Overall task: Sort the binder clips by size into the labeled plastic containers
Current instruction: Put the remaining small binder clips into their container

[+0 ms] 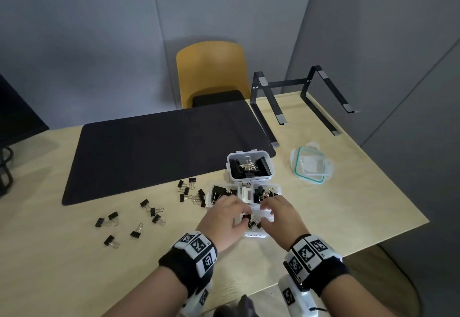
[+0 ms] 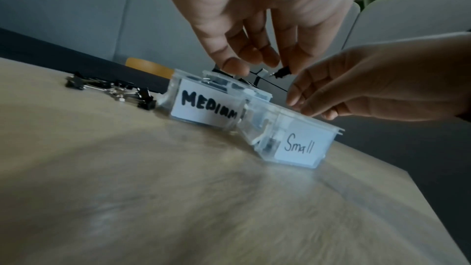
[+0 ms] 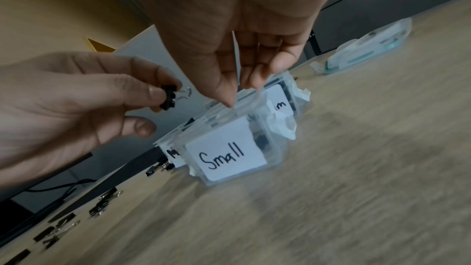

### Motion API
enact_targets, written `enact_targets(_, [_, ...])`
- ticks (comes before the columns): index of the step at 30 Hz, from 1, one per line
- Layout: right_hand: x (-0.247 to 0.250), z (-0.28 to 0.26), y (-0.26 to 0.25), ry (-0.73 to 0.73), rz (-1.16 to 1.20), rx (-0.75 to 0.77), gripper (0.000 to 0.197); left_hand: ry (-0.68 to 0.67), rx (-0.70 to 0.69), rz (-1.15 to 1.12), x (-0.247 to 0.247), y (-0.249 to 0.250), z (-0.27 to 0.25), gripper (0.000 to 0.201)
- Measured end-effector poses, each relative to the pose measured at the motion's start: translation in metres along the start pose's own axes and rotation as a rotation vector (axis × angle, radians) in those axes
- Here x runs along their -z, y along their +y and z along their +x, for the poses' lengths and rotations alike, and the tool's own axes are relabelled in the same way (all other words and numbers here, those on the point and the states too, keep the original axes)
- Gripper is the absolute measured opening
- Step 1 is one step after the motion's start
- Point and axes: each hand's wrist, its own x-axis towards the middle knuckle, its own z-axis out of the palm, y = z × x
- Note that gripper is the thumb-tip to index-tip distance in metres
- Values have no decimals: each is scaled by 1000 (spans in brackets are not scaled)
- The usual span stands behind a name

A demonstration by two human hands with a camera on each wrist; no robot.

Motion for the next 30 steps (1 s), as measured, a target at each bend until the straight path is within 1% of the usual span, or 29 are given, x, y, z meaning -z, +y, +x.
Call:
enact_targets(3, [0,2,5,-8,27,7,25,-70,-51,34,-11,-1,2,22])
enact_targets(6, [0,3,6,-12,41,10,25,-120,-51,117,-19,-5,2,25])
enact_targets(11, [2,4,5,-23,24,7,25,-51,-60,132,-16,-13,-2,24])
enact_targets(14, [5,5,-2,-21,5,17,26,45,-67,144,-7,-23,-7,22])
enact_targets(16, [6,7,-11,-18,22,27,25,99,12,148,3,-35,-11,20])
enact_targets(20, [1,8,-40,-57,79,55,22,196,249,155,29,-66,-19,19])
enact_targets(23, [-15,10,-62,-108,97,91,26,146,396,173,45,-86,-18,23])
enact_targets(25, [-28,12,-73,-155,96,98,30,106,462,171,53,-96,-15,28])
enact_targets(28, [-48,14,-87,-243,50,90,37,73,517,186,57,-104,-12,36])
enact_targets(30, [-61,16,-93,-294,25,71,43,54,520,202,57,-107,-10,38])
